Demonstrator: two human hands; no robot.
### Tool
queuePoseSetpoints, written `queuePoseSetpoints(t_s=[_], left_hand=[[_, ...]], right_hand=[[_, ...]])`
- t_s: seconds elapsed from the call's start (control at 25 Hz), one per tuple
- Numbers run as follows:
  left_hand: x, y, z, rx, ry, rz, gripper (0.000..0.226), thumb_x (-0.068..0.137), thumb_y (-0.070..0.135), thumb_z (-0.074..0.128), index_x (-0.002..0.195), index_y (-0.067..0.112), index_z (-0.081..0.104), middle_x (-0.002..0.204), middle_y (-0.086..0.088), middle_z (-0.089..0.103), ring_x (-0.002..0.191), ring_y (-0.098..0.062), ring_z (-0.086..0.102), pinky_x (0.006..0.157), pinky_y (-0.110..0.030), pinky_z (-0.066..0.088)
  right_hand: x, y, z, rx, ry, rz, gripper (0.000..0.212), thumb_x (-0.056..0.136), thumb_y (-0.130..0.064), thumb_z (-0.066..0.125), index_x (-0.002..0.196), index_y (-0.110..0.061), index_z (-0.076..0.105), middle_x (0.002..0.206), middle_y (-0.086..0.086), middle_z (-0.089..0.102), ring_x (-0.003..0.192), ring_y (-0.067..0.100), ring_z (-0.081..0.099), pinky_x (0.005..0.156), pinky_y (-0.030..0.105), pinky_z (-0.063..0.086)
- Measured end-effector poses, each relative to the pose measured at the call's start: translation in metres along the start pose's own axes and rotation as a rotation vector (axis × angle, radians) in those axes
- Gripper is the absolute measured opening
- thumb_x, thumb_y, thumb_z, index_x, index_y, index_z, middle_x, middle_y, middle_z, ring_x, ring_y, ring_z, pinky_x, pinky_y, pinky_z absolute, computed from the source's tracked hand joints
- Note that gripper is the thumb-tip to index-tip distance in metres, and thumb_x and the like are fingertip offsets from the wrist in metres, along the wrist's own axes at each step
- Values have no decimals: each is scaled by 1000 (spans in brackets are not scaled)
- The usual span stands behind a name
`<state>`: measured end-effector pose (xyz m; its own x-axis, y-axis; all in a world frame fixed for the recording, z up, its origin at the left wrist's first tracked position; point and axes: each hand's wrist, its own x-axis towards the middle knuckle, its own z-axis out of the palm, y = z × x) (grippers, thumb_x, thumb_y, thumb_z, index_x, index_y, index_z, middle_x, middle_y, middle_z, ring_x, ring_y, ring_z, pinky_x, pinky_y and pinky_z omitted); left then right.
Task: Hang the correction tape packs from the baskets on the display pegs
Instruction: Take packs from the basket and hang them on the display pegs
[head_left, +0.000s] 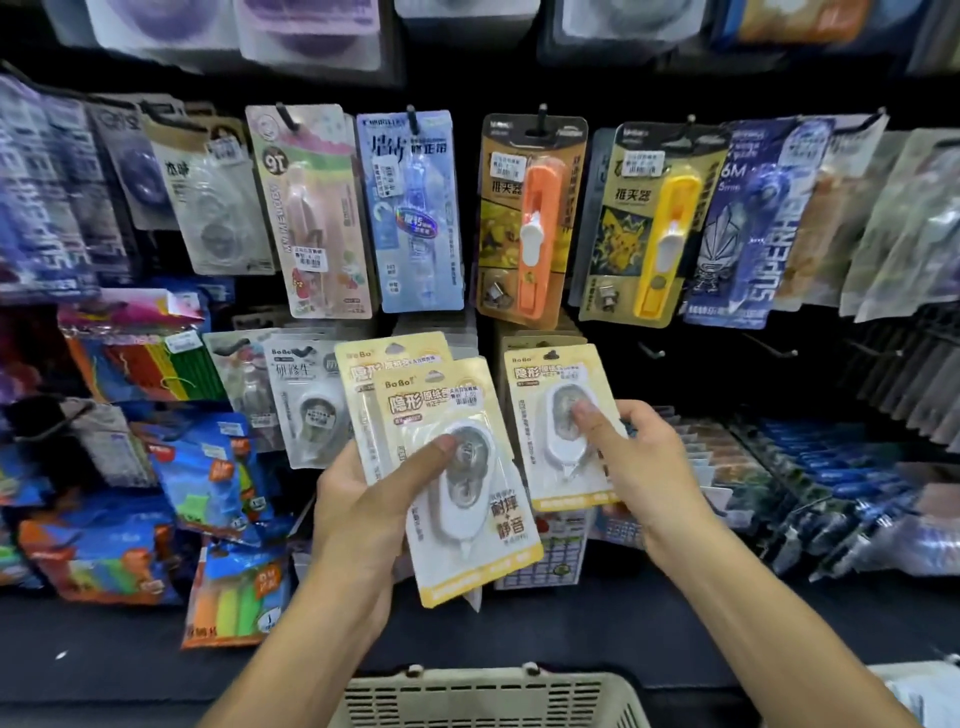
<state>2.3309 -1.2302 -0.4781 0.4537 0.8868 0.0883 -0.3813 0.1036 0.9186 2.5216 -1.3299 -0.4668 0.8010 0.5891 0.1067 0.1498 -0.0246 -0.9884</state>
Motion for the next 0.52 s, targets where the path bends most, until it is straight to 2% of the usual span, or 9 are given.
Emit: queuePoseSetpoints(t_s=[0.12, 0.16, 0.24, 0.28, 0.32, 0.4, 0.44, 0.52], left_hand=[[0, -1, 2, 30, -20, 33, 38, 63, 27, 88, 99, 34, 78, 104, -2, 80, 90, -25, 78, 63, -31, 62], [0, -2, 3, 38, -20, 36, 39, 63, 26, 91, 99, 33, 78, 104, -1, 80, 91, -25, 78, 64, -31, 62], [1, -3, 4, 27, -2, 34, 44, 61, 24, 93, 102, 28, 77, 104, -2, 80, 91, -24, 78, 62, -31, 62], [1, -4, 5, 14, 8, 37, 47, 60, 25, 90, 105, 24, 76, 104, -2, 80, 92, -24, 78, 62, -30, 62], [1, -4, 7, 6, 15, 44, 53, 58, 25, 88, 108, 21, 74, 104, -3, 80, 92, -24, 78, 64, -31, 62], [-2, -4, 13, -9, 10, 56, 61, 54, 28, 88, 113, 19, 72, 103, -5, 80, 94, -26, 77, 67, -35, 63], [-3, -4, 15, -22, -8, 57, 61, 56, 30, 87, 114, 19, 71, 104, -5, 80, 94, -26, 77, 69, -36, 63], [-3, -1, 16, -54, -35, 65, 51, 66, 34, 82, 114, 22, 71, 106, -1, 80, 94, -21, 77, 66, -31, 62]], right_hand=[[3, 8, 5, -64, 110, 63, 44, 90, -54, 67, 123, -30, 50, 108, -5, 64, 90, 24, 68, 70, 43, 56], [-2, 11, 7, -1, 96, 117, 48, 92, -48, 68, 131, -33, 44, 114, -5, 61, 93, 26, 68, 74, 46, 59], [-17, 15, 10, 96, -9, 166, 49, 90, -46, 71, 129, -37, 43, 124, -5, 58, 102, 23, 67, 86, 48, 59], [-26, 17, 12, 142, -112, 157, 50, 85, -51, 75, 125, -38, 48, 123, -3, 62, 102, 21, 68, 88, 46, 59], [-36, 17, 14, 207, -250, 134, 56, 78, -53, 81, 123, -39, 51, 116, 0, 68, 98, 20, 71, 82, 41, 61], [-49, 18, 21, 209, -451, 34, 66, 70, -42, 89, 124, -45, 51, 98, -1, 73, 86, 22, 76, 67, 28, 60], [-52, 19, 23, 165, -442, -27, 68, 70, -36, 89, 125, -47, 49, 92, -4, 72, 84, 22, 76, 65, 25, 58], [-46, 18, 24, 190, -277, -81, 65, 78, -26, 86, 126, -45, 47, 90, -7, 71, 84, 22, 75, 65, 31, 58]])
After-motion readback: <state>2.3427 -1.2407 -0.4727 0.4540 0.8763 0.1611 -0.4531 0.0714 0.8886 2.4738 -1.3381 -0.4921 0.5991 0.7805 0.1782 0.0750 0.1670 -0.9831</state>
